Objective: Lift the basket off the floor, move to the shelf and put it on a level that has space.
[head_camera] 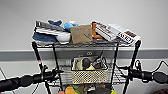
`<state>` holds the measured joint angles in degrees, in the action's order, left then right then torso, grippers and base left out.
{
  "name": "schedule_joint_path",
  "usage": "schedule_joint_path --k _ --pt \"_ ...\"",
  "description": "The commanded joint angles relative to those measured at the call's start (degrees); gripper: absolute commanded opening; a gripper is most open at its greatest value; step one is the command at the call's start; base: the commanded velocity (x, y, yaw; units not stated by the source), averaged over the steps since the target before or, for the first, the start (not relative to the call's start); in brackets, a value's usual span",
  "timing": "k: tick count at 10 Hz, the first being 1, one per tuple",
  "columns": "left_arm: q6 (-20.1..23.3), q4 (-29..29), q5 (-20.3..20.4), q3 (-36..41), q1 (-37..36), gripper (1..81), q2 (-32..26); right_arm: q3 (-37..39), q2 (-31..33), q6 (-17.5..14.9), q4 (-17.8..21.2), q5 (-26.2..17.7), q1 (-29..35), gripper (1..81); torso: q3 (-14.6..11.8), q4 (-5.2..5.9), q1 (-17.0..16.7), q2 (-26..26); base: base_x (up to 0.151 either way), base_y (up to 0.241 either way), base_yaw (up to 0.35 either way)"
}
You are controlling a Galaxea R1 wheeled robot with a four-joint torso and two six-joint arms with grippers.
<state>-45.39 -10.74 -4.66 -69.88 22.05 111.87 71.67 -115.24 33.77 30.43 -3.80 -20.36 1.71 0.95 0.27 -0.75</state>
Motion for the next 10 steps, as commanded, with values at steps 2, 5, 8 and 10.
schedule_joint_path --k 2,5,8,10 --pt "0.38 3.36 3.25 8.53 4.53 81.1 -8.68 -6.82 5.78 -1.42 -2.39 0.81 -4.82 81.1 -0.02 0.00 0.00 0.00 0.000 0.000 0.000" --pt "1.26 16.22 2.81 9.93 13.83 81.1 -9.29 -6.82 6.13 -4.59 -12.50 0.73 -14.75 81.1 -0.09 0.00 -0.06 -0.05 0.000 0.000 0.000" --pt "1.26 29.72 2.99 7.74 24.13 81.1 -7.01 -4.53 4.81 -4.50 -22.78 0.73 -22.93 81.1 -0.11 0.00 -0.11 -0.07 0.000 0.000 0.000" --pt "1.26 32.88 3.33 3.19 30.10 81.1 -4.82 -4.01 4.46 -4.41 -26.20 0.73 -27.06 81.1 -0.13 0.00 -0.13 -0.09 0.000 0.000 0.000"
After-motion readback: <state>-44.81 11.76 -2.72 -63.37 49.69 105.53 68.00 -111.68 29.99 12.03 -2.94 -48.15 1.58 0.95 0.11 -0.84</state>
